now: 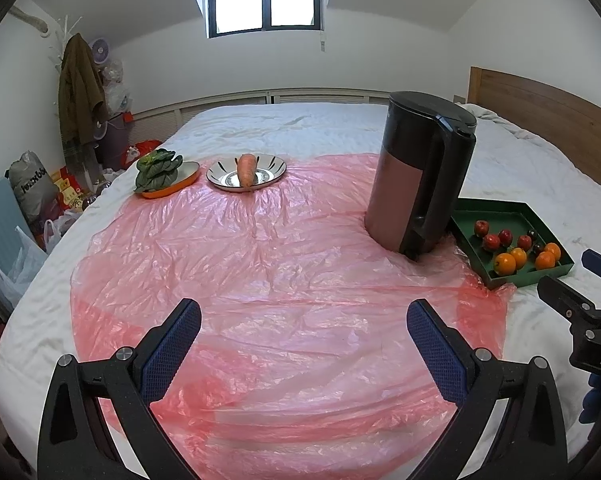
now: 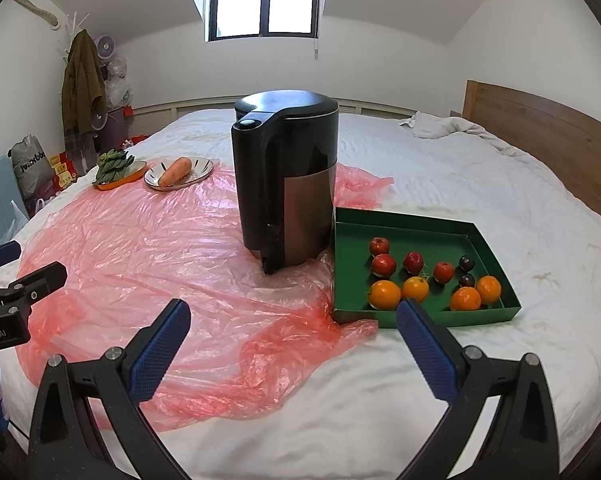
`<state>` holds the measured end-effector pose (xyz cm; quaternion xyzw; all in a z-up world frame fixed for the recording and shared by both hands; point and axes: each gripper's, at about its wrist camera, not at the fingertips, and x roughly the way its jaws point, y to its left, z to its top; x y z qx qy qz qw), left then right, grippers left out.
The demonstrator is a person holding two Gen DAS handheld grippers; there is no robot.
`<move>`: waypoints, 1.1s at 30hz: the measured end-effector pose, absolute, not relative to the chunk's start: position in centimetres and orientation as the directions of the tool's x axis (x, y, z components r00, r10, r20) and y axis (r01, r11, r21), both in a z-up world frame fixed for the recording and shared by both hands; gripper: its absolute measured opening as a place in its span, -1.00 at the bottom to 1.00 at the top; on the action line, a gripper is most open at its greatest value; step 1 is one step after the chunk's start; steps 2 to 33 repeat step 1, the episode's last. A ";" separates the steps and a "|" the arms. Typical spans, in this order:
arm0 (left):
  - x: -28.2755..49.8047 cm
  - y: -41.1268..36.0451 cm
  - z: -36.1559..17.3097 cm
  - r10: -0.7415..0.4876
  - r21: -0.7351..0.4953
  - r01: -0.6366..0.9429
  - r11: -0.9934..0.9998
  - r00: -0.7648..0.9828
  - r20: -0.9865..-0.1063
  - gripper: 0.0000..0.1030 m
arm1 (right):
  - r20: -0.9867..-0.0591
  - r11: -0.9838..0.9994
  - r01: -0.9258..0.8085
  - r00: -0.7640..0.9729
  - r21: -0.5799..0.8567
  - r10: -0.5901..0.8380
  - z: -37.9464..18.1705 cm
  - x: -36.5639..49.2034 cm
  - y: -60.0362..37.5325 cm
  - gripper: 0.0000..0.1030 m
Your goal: Organize fruits
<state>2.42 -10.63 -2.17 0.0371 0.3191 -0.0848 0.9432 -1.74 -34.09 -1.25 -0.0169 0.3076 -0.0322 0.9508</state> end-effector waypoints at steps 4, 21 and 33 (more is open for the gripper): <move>2.4 -10.7 -2.2 -0.137 0.016 0.184 0.983 0.782 -0.608 0.97 | -0.584 0.997 0.050 0.809 -0.052 -0.072 -1.3 -1.8 -34.1 1.00; 2.4 -10.7 -2.2 -0.137 0.016 0.184 0.983 0.782 -0.608 0.97 | -0.584 0.997 0.050 0.809 -0.052 -0.072 -1.3 -1.8 -34.1 1.00; 2.4 -10.7 -2.2 -0.137 0.016 0.184 0.983 0.782 -0.608 0.97 | -0.584 0.997 0.050 0.809 -0.052 -0.072 -1.3 -1.8 -34.1 1.00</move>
